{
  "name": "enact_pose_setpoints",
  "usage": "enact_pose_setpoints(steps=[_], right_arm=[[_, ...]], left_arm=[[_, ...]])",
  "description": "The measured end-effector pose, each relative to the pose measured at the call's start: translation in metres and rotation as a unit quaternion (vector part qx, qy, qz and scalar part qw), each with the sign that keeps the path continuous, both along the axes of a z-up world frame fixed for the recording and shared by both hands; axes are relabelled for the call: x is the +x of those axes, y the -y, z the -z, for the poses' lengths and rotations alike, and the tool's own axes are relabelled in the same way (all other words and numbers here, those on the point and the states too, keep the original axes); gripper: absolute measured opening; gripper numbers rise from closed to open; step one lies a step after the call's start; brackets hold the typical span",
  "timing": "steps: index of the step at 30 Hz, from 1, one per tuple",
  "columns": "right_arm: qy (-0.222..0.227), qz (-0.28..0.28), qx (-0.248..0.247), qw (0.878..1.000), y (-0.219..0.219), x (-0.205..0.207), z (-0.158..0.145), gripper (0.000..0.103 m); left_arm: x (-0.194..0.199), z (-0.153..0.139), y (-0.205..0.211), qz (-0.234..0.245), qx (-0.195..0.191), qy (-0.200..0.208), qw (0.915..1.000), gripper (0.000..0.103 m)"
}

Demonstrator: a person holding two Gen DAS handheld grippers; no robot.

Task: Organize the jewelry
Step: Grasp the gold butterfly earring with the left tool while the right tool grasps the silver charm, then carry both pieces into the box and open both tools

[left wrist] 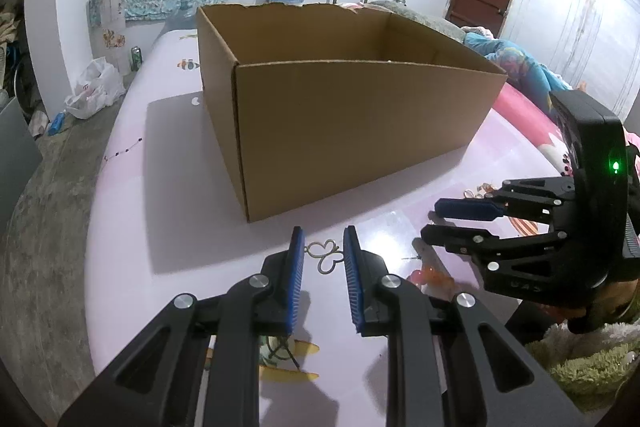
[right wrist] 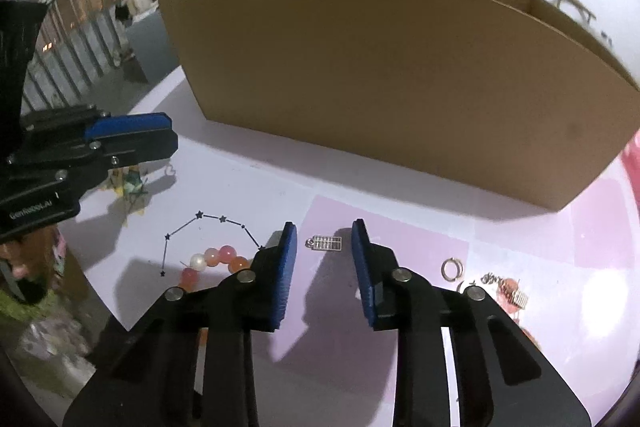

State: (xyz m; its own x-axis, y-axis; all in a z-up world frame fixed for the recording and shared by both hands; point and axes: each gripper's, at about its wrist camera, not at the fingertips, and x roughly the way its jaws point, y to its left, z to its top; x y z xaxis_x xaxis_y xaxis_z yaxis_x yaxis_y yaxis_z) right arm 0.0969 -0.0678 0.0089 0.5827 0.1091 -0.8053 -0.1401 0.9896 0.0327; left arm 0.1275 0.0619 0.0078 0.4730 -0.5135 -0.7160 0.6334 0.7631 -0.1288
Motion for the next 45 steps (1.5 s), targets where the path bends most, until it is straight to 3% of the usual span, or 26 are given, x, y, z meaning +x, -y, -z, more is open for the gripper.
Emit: enact_pose_setpoints(steps=[4, 18, 26, 30, 32, 35, 40, 42, 45], right_arm=[[0.000, -0.002, -0.002, 1.000, 0.000, -0.001, 0.002, 0.014], [0.025, -0.011, 0.001, 1.000, -0.004, -0.015, -0.014, 0.013], [0.136, -0.021, 0.012, 0.990, 0.013, -0.034, -0.092, 0.013], [0.187, -0.028, 0.017, 0.982, 0.035, -0.017, -0.130, 0.013], [0.170, -0.030, 0.034, 0.984, 0.049, 0.008, -0.135, 0.013], [0.097, -0.024, 0.072, 0.992, 0.072, 0.052, -0.129, 0.013], [-0.004, -0.005, 0.110, 0.994, 0.095, 0.103, -0.100, 0.016], [-0.017, -0.005, 0.111, 0.994, 0.095, 0.107, -0.095, 0.016], [-0.023, 0.006, 0.119, 0.993, 0.103, 0.109, -0.089, 0.018]], left_arm=[[-0.002, -0.001, 0.000, 0.002, 0.002, 0.000, 1.0000, 0.019], [-0.011, -0.014, -0.005, -0.009, -0.004, 0.014, 0.9999, 0.019], [-0.027, -0.083, -0.012, 0.006, -0.057, 0.074, 0.9956, 0.019], [-0.008, -0.117, 0.004, 0.033, -0.088, 0.095, 0.9911, 0.019], [0.014, -0.121, 0.019, 0.042, -0.098, 0.075, 0.9915, 0.019], [0.059, -0.109, 0.048, 0.041, -0.090, 0.014, 0.9950, 0.019], [0.109, -0.077, 0.093, 0.030, -0.050, -0.071, 0.9958, 0.019], [0.120, -0.067, 0.103, 0.017, -0.028, -0.086, 0.9958, 0.019], [0.125, -0.061, 0.109, 0.007, -0.027, -0.100, 0.9946, 0.019]])
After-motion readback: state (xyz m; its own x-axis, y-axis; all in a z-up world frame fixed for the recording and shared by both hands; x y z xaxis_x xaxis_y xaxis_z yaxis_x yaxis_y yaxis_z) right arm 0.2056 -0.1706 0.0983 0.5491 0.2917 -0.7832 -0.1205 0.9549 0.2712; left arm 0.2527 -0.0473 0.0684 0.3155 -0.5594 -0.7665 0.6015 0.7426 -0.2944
